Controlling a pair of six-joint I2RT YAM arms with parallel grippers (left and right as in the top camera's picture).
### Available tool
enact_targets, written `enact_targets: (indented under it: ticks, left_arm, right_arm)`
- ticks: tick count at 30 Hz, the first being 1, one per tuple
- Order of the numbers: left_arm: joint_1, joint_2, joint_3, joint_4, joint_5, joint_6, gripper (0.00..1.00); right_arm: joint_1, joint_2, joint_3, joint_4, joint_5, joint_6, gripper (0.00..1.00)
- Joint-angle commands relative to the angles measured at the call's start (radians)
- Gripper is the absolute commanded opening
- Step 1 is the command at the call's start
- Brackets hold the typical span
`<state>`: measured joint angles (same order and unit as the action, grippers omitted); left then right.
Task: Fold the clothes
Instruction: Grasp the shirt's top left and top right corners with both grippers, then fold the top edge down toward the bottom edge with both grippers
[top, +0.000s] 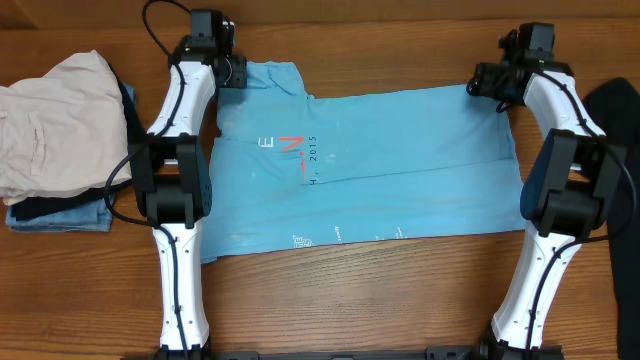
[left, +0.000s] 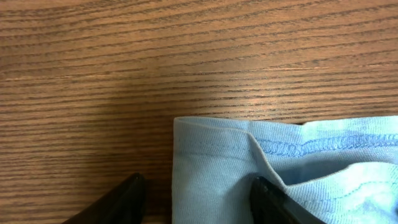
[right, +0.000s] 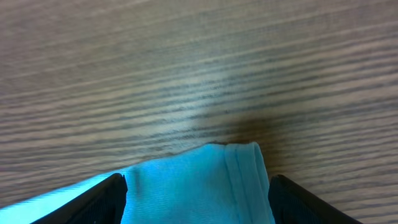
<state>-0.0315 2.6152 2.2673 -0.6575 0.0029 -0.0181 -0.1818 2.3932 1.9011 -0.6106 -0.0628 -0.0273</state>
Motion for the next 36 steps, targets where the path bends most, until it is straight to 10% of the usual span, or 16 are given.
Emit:
enact_targets:
  ticks: [1,4,11,21,36]
  left_arm:
    - [-0.005,0.028,0.006,0.002,-0.013,0.023,0.58]
    - [-0.005,0.028,0.006,0.002,-0.013,0.023,0.58]
    - [-0.005,0.028,0.006,0.019,-0.013,0.022,0.09]
    - [-0.005,0.017,0.050,-0.005,-0.002,0.018,0.04]
    - [-0.019,-0.026,0.363,-0.491,0.103,-0.038,0.04]
  right_arm:
    - [-0.003,0.008,-0.048,0.043,0.021,-0.008,0.76]
    - [-0.003,0.008,-0.071,0.084,0.021,-0.007,0.65]
    - [-0.003,0.008,-0.071,0.098,0.021,-0.007,0.04]
    - [-0.003,0.004,-0.043,0.094,0.021,-0.003,0.04]
    - [-0.014,-0.183,0.024,-0.162,-0.070,-0.034,0.04]
